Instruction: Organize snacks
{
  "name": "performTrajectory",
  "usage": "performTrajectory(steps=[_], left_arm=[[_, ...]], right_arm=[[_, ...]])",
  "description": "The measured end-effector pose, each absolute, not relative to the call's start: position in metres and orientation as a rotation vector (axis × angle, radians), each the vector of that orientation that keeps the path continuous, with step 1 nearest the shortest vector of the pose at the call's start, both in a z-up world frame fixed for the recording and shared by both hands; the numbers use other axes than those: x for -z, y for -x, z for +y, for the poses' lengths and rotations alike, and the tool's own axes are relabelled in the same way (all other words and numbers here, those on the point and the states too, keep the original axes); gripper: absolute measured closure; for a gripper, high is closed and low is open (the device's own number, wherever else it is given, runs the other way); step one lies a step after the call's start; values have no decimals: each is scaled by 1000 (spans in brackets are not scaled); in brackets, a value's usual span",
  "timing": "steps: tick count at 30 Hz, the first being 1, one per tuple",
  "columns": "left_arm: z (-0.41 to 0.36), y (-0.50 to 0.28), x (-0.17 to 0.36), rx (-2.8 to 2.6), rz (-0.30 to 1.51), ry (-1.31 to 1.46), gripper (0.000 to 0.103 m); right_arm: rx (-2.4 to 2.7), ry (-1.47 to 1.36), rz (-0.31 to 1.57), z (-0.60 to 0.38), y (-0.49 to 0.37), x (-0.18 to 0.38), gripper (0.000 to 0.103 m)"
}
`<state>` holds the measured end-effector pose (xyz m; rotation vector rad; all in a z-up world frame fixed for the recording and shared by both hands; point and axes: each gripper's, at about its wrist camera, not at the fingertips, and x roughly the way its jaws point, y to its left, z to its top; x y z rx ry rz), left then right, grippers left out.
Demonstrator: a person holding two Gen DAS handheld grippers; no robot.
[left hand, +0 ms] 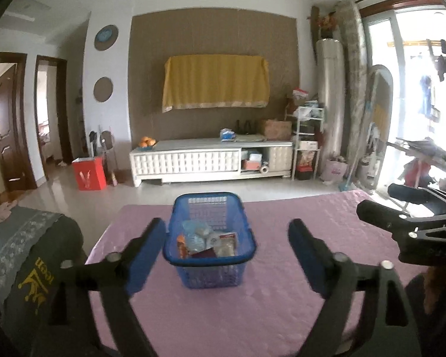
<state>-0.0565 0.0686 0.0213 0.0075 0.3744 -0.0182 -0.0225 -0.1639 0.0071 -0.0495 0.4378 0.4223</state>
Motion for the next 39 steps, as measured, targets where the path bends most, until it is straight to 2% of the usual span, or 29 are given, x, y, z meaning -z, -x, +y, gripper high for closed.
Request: performTrajectory(steps=[2,5,11,39], left_arm=[[59,65,-22,26,364,-26,14],[50,72,-20,41,369,-38,0],[38,90,-19,34,383,-49,0],[30,107,-18,45,409,-31,0]], right_arm=[[-389,24,401,-172,34,-9,0],[-356,2,382,-179,42,-8,0],[-360,31,471,-176,41,11,0],[-396,12,438,-183,84,13,0]])
